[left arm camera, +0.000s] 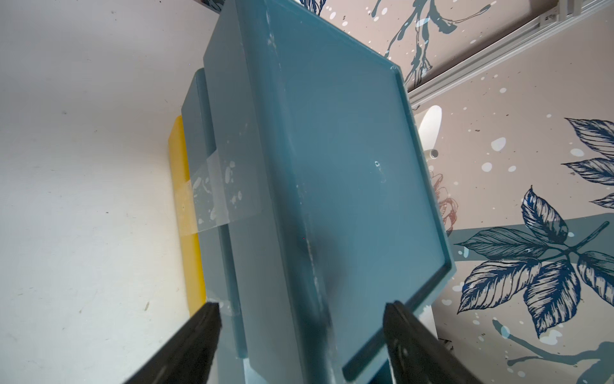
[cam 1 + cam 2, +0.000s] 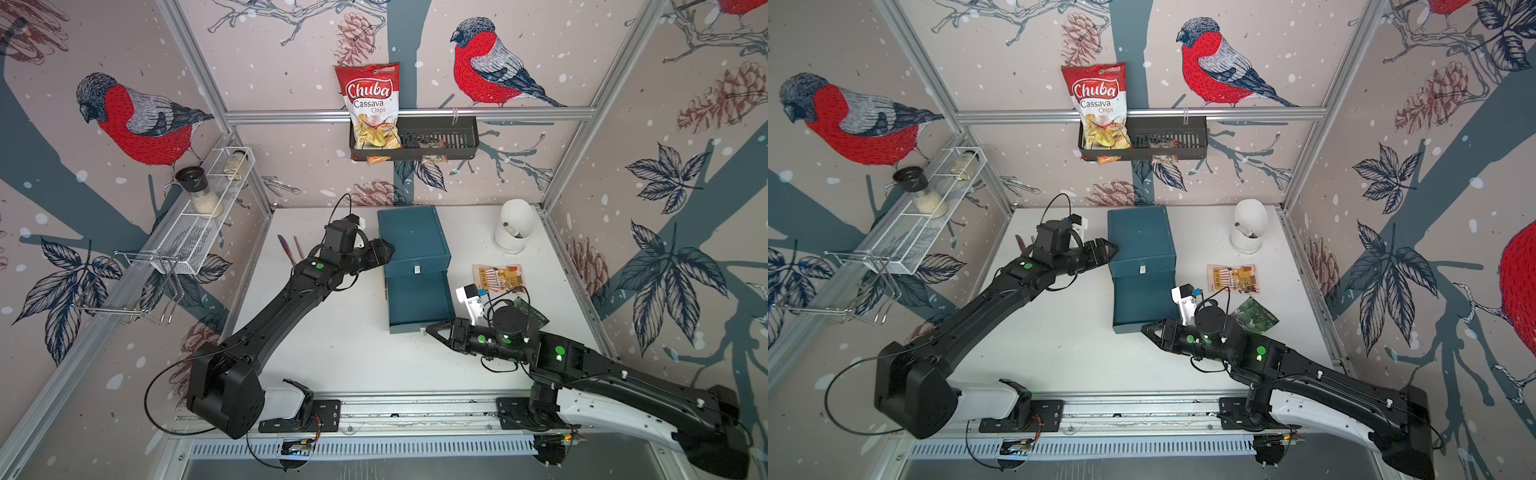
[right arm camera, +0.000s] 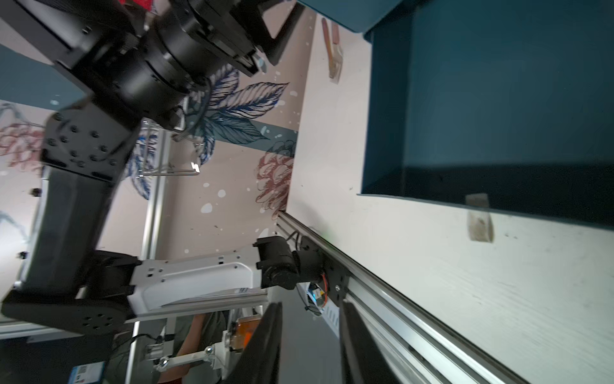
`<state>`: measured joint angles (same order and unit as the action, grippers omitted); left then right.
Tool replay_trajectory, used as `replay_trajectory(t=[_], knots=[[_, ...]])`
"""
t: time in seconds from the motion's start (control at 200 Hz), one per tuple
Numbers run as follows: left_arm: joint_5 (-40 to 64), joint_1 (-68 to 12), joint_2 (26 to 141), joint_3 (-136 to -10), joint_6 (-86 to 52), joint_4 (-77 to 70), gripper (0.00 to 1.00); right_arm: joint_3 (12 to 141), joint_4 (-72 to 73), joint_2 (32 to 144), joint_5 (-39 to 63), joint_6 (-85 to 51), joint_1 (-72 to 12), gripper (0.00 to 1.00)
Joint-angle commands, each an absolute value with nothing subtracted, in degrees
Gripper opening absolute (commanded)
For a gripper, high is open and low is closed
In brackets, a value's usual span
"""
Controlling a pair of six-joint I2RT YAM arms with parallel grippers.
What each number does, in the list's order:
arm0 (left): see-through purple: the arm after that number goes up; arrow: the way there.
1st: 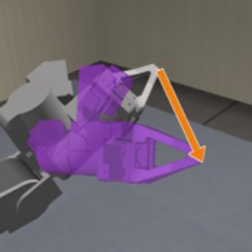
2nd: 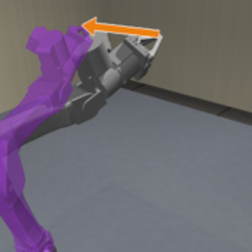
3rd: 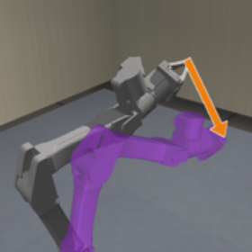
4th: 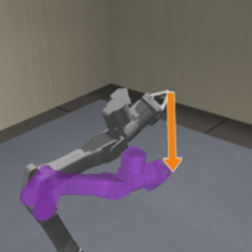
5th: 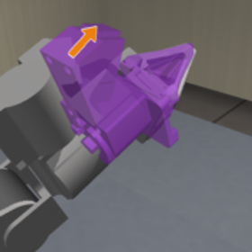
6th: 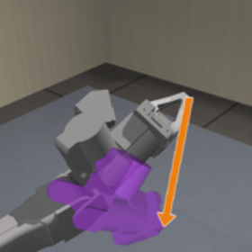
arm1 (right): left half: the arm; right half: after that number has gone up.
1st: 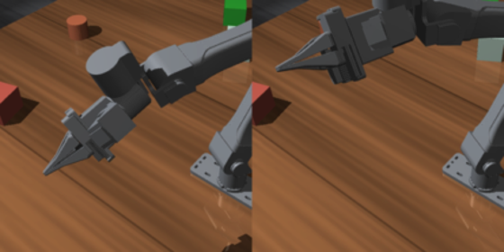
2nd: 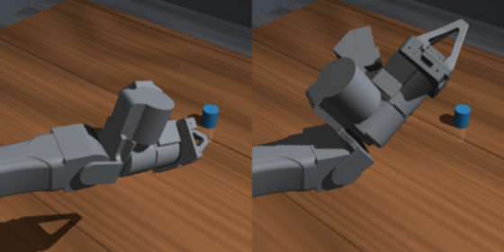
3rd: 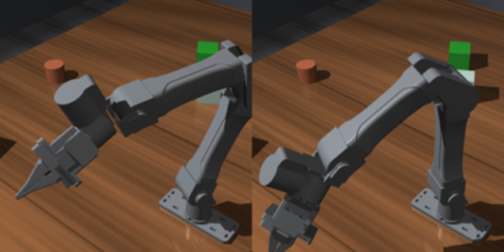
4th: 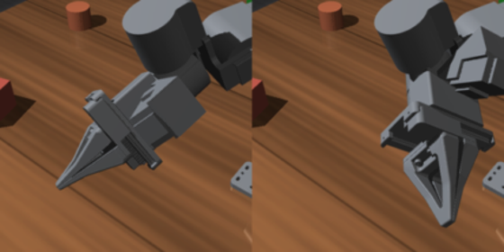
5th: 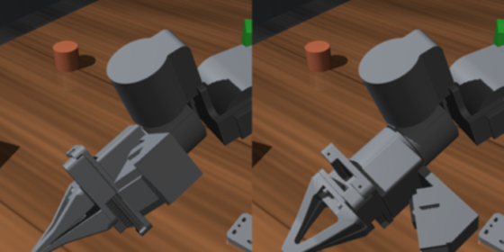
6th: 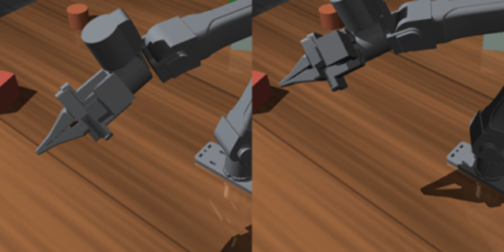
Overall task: Take the seed bags out of the drawer
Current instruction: Close the drawer of the storage box.
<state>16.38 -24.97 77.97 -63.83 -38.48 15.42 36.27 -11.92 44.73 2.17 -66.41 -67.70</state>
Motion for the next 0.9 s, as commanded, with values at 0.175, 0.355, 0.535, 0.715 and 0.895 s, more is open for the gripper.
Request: replay_trajectory(t=[0.175, 0.355, 0.535, 0.715, 0.895], knots=[[15.2, -24.8, 82.5, -65.5, -34.8, 15.9, 0.77, 35.1, -22.5, 50.7, -19.1, -72.1, -78.2, 0.40], [14.0, -24.8, 83.7, -64.6, -33.8, 16.6, 0.71, 34.3, -15.1, 57.5, -21.0, -70.4, -78.1, 0.51], [10.9, -24.8, 83.2, -63.1, -31.8, 18.6, 0.60, 37.3, -11.6, 66.1, -22.4, -66.1, -74.9, 0.48], [8.4, -24.9, 82.7, -61.3, -29.7, 20.1, 0.49, 40.5, -9.2, 71.0, -22.8, -62.4, -72.7, 0.36], [7.1, -25.3, 82.4, -59.4, -26.9, 20.1, 0.41, 42.4, -5.8, 74.9, -22.9, -58.8, -70.1, 0.28]])
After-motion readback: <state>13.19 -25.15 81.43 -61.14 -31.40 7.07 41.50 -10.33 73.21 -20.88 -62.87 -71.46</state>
